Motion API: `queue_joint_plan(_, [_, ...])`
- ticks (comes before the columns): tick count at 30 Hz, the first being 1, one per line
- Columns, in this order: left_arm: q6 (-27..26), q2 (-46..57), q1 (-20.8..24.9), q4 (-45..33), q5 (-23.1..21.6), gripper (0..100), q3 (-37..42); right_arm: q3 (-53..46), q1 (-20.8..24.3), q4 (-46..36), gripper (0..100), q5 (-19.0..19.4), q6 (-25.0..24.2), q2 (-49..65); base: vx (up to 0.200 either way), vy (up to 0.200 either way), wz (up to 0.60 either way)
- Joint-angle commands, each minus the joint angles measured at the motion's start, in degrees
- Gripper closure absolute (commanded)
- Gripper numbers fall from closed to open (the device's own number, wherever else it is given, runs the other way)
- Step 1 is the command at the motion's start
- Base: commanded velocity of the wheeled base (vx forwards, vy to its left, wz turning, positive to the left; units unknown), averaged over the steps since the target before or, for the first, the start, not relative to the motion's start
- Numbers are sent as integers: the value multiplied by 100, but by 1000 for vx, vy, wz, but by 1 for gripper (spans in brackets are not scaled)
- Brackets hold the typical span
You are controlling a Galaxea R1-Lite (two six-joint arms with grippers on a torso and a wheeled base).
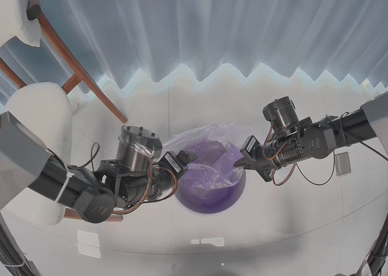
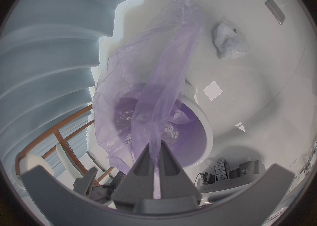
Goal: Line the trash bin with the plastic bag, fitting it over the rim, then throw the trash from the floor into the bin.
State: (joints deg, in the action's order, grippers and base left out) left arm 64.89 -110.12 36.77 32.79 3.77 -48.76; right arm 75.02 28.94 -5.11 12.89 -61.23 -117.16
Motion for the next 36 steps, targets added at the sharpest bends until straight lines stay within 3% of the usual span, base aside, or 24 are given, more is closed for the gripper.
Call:
queue_joint_plan(1, [32, -766, -161, -19, 10, 0, -476, -23, -2, 1, 100, -5, 6, 80, 0, 0, 0])
queue_joint_plan(4, [15, -906, -196, -27, 1, 0, -529, -49, -11, -8, 100, -5, 6, 115, 0, 0, 0])
queue_joint_plan(5, [15, -924, -196, -27, 1, 100, -529, -58, -11, -8, 100, -5, -3, 115, 0, 0, 0])
queue_joint_plan(16, [-205, -98, -64, -493, 72, 100, 438, -1666, 138, 379, 100, 3, 305, 704, 0, 0, 0])
queue_joint_plan(21, [-565, 52, 32, -950, 107, 100, 649, -2299, 375, 774, 100, -14, 366, 765, 0, 0, 0])
queue_joint_plan(28, [-1312, -309, 199, -915, 291, 100, 1220, -2791, 701, 1108, 100, -181, 744, 704, 0, 0, 0])
queue_joint_plan(36, [-1637, -722, 155, -845, 406, 100, 1202, -3257, 745, 1697, 100, -313, 1166, 414, 0, 0, 0])
